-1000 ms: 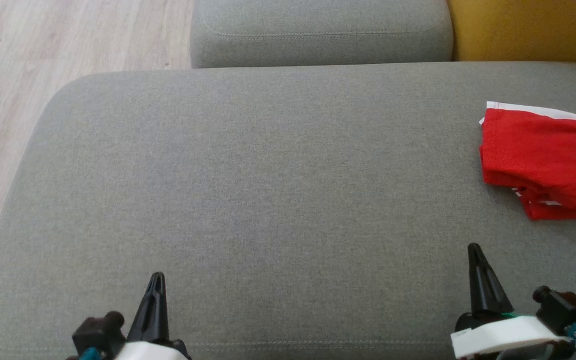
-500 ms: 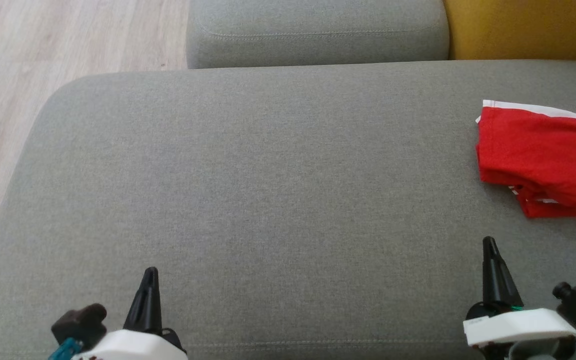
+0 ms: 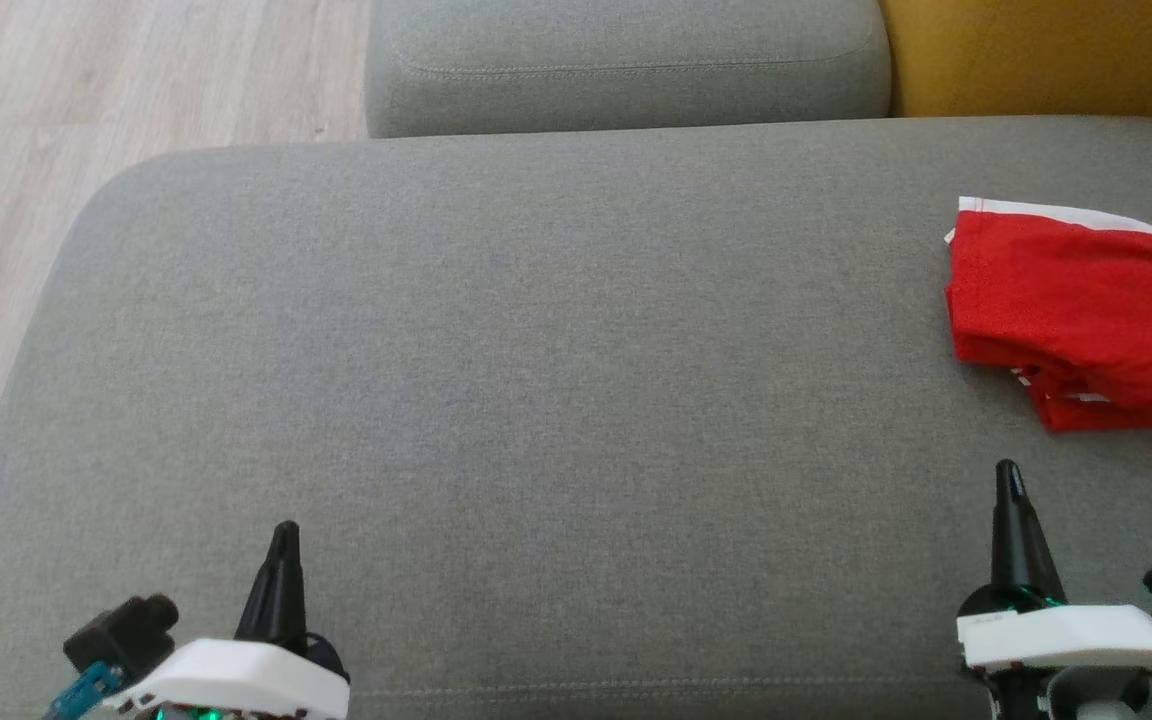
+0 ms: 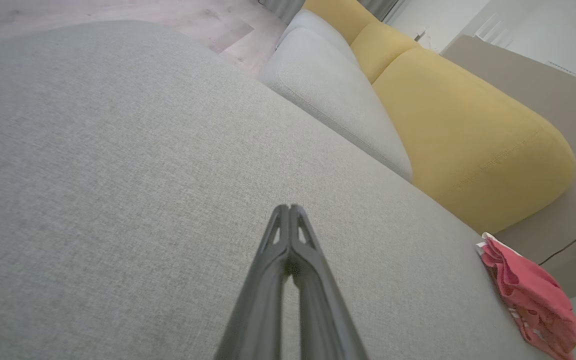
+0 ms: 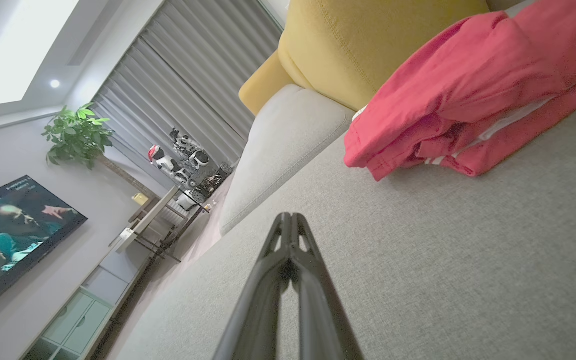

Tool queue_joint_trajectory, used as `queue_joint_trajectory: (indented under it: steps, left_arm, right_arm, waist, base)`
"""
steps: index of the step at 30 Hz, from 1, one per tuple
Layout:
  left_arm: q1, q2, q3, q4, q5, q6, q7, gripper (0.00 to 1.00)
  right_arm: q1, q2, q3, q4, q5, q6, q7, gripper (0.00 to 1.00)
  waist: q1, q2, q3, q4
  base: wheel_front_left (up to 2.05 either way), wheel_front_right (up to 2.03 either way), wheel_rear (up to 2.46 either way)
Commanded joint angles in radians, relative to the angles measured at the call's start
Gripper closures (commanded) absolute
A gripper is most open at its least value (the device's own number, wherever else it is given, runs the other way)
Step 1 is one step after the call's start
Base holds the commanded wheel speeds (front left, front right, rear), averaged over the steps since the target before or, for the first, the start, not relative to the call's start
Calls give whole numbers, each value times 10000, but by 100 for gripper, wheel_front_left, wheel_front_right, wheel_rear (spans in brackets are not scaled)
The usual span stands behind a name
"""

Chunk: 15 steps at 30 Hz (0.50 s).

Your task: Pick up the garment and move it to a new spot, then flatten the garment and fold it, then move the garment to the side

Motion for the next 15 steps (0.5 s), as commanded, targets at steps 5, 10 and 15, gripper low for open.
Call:
queue_joint_trajectory:
  steps: [5, 10, 15]
  left_arm:
    - [-615, 166, 345, -181, -856, -200, 206, 100]
    - [-739, 174, 461, -93, -1492, -301, 340, 100]
    - [-864, 180, 580, -4, -2130, -403, 477, 100]
  right_arm:
    - [-519, -188, -41, -378, 860, 17, 179, 100]
    - [-580, -198, -124, -398, 1482, 18, 311, 100]
    - [-642, -206, -209, -417, 2105, 20, 446, 100]
  waist:
    - [0, 0, 2, -34]
    - [0, 0, 4, -66]
    - [0, 0, 6, -97]
  base:
    - [0, 0, 0]
    - [0, 0, 0]
    - [0, 0, 0]
